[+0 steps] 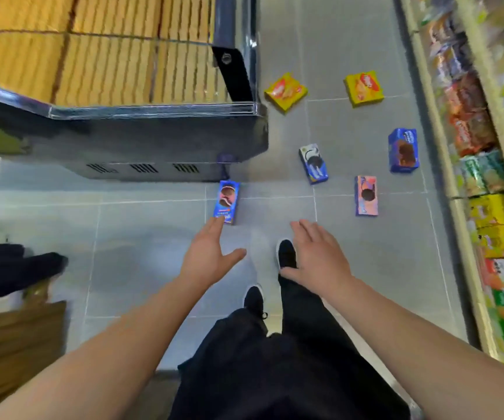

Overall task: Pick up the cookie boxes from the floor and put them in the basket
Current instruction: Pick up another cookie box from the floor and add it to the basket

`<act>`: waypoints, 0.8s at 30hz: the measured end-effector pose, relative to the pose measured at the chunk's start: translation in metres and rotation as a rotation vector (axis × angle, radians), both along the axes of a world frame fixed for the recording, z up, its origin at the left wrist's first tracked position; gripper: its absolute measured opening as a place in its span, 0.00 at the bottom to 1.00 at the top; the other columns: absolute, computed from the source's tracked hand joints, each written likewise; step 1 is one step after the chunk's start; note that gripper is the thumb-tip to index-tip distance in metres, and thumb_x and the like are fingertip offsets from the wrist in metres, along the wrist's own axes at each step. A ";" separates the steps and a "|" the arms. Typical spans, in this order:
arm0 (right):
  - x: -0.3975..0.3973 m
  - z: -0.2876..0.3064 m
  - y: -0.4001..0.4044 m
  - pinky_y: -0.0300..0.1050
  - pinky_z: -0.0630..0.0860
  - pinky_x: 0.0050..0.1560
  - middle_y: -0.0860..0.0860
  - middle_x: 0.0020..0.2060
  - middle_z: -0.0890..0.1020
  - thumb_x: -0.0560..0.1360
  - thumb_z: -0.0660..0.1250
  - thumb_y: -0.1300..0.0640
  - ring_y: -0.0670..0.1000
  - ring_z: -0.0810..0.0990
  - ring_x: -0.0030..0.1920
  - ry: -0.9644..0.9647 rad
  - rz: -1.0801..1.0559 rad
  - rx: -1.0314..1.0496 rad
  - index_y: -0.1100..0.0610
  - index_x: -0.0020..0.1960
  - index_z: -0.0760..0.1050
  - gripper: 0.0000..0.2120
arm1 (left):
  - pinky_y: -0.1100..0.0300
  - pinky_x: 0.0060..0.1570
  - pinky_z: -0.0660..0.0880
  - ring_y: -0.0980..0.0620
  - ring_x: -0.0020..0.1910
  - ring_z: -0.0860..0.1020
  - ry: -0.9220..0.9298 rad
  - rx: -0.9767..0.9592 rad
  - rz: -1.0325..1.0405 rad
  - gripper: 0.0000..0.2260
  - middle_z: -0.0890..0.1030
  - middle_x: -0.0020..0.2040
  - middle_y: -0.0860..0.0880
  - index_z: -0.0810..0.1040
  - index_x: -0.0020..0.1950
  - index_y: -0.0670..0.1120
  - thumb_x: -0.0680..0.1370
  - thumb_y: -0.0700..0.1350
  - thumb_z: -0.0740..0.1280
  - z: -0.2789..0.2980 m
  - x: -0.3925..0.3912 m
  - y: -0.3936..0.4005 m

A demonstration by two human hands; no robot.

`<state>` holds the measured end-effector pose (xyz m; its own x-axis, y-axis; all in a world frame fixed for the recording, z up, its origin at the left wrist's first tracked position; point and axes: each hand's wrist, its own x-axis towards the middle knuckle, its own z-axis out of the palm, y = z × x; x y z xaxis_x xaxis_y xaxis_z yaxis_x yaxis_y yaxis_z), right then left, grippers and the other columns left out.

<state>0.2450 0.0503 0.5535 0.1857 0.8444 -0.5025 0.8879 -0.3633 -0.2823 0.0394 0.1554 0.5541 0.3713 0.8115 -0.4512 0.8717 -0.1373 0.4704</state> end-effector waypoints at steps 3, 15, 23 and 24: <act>0.009 -0.009 0.045 0.52 0.51 0.77 0.51 0.78 0.51 0.69 0.69 0.37 0.57 0.50 0.78 0.021 0.146 -0.020 0.51 0.79 0.47 0.49 | 0.56 0.71 0.57 0.47 0.75 0.60 0.016 0.009 0.144 0.39 0.60 0.77 0.46 0.58 0.77 0.46 0.72 0.57 0.71 -0.007 -0.006 0.016; -0.013 -0.055 0.215 0.52 0.55 0.74 0.51 0.77 0.56 0.67 0.71 0.36 0.56 0.54 0.76 -0.073 0.785 -0.089 0.51 0.78 0.50 0.49 | 0.54 0.73 0.58 0.48 0.76 0.58 -0.029 -0.045 0.737 0.40 0.58 0.77 0.46 0.56 0.77 0.47 0.72 0.56 0.71 -0.049 -0.038 0.052; -0.080 -0.132 0.291 0.51 0.55 0.74 0.50 0.76 0.58 0.68 0.72 0.38 0.55 0.54 0.77 -0.129 0.969 -0.209 0.52 0.78 0.51 0.48 | 0.60 0.72 0.53 0.50 0.76 0.56 -0.139 -0.143 0.958 0.40 0.58 0.77 0.47 0.56 0.78 0.47 0.72 0.55 0.72 -0.140 -0.067 0.061; -0.085 -0.143 0.300 0.50 0.55 0.75 0.50 0.76 0.58 0.68 0.72 0.38 0.55 0.55 0.76 -0.133 0.980 -0.211 0.52 0.78 0.51 0.48 | 0.60 0.72 0.53 0.50 0.76 0.56 -0.144 -0.143 0.956 0.40 0.59 0.77 0.47 0.56 0.78 0.47 0.72 0.55 0.72 -0.152 -0.070 0.064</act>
